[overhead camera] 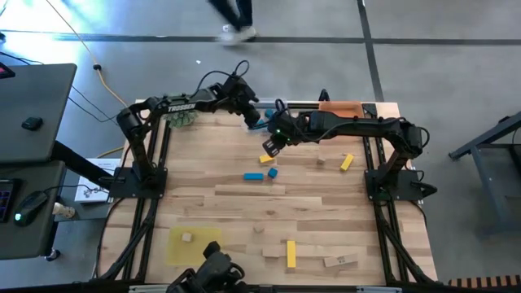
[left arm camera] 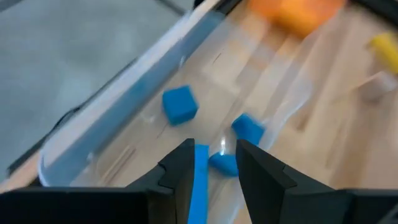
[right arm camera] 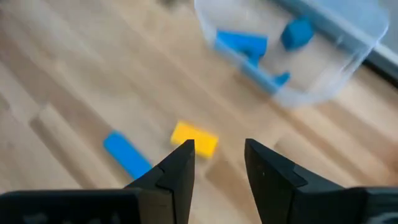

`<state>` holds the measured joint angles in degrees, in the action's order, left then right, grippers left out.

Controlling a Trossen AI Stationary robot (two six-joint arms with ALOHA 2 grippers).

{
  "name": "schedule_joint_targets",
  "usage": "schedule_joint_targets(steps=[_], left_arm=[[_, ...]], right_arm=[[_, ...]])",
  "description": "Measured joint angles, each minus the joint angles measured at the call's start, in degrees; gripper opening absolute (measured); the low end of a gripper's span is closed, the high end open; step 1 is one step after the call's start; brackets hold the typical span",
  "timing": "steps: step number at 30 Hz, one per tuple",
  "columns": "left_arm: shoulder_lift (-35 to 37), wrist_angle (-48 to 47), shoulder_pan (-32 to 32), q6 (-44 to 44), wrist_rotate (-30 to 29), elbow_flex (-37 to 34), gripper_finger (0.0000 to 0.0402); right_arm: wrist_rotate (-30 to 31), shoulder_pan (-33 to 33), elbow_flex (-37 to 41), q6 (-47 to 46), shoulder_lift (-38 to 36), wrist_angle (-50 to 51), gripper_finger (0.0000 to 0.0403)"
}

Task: Sort & place blocks by color
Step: Put the yellow block into the orange bin

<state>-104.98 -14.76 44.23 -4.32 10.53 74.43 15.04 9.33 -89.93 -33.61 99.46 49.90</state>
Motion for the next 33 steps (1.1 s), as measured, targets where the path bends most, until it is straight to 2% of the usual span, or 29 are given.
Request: schedule_joint_targets(steps=[10,13,18,28,33], left_arm=[[7.1,-5.7,-0.1,1.2,8.1,5.7,0.0107],[10.2,-8.9,-0.1,3.4,8.2,5.6,0.0108],[14.3,-13.2,-0.6,5.0,8.2,5.6,0.0106],[17.1,-13.2,-1.6,5.1,8.0,5.6,0.0106],[17.0,-13.3,-1.6,5.1,7.9,5.6,0.0108]], right_arm=[[-15.7,-0.5,0.0,-0.6,0.0,6.3,0.0129],[-15.3,-2.0,0.0,-1.2,0.0,8.3,0.0129],[-14.1,-3.8,0.0,-4.0,0.0,17.6,0.0136],[-10.7,-5.3,0.4,-7.0,0.0,31.8,0.0226],[-10.0,-4.4,5.2,-6.9,0.0,34.9,0.0235]])
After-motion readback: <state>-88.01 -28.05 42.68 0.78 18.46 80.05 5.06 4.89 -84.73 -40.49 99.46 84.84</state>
